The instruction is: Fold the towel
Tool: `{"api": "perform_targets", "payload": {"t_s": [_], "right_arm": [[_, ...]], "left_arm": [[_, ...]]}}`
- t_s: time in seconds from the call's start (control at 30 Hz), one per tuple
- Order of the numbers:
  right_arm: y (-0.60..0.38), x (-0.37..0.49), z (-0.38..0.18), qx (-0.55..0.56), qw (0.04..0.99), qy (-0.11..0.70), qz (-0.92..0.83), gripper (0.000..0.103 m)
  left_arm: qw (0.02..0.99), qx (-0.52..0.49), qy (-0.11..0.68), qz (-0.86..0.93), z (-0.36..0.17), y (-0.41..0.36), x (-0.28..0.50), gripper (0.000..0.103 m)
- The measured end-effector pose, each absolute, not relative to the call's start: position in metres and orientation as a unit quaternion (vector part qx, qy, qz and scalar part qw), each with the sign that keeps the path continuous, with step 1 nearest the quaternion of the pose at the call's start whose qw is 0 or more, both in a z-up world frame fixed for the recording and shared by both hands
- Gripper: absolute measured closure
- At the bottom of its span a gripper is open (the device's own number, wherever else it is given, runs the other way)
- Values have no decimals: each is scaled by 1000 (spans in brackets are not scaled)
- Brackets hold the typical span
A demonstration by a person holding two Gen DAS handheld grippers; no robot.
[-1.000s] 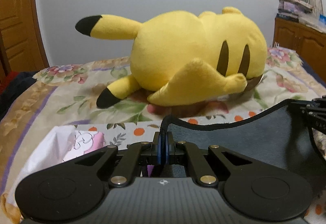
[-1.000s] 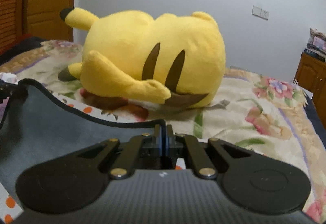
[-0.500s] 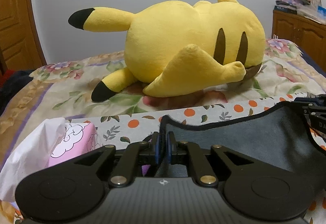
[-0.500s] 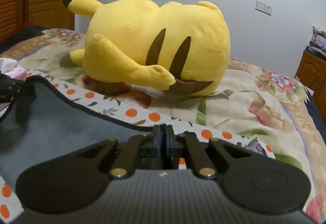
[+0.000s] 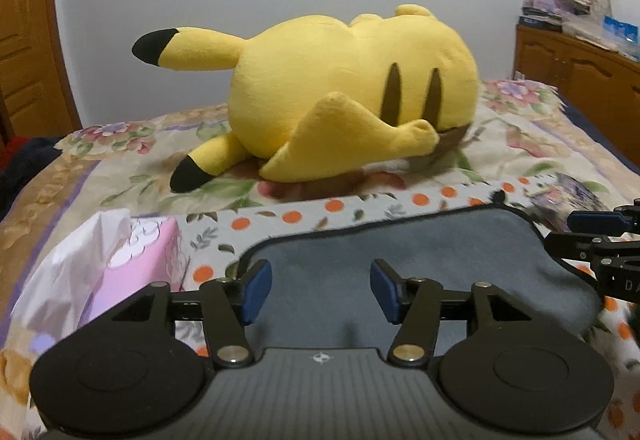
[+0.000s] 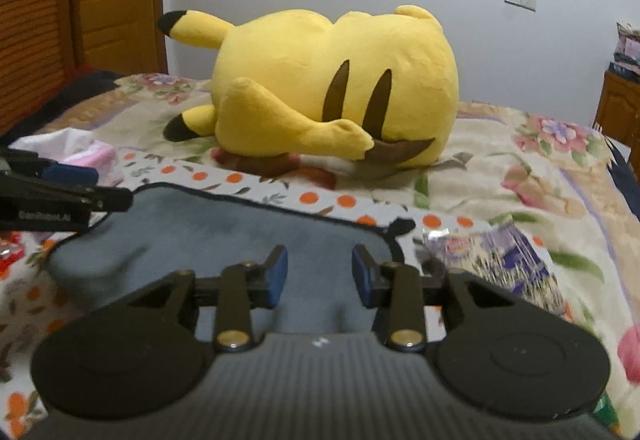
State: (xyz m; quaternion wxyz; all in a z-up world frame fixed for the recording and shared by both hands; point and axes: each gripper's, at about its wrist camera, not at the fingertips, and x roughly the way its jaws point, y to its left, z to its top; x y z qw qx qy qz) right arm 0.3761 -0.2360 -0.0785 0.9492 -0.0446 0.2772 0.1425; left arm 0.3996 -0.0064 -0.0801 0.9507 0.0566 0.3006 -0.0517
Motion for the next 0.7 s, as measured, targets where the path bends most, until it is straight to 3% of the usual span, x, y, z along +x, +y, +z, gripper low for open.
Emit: {"api": "perform_targets", "payload": {"t_s": [0.7], "right_arm": [[-264, 276, -39, -24, 952, 277, 132, 63]], "left_arm": [[948, 77, 299, -82, -38, -26, 283, 24]]}}
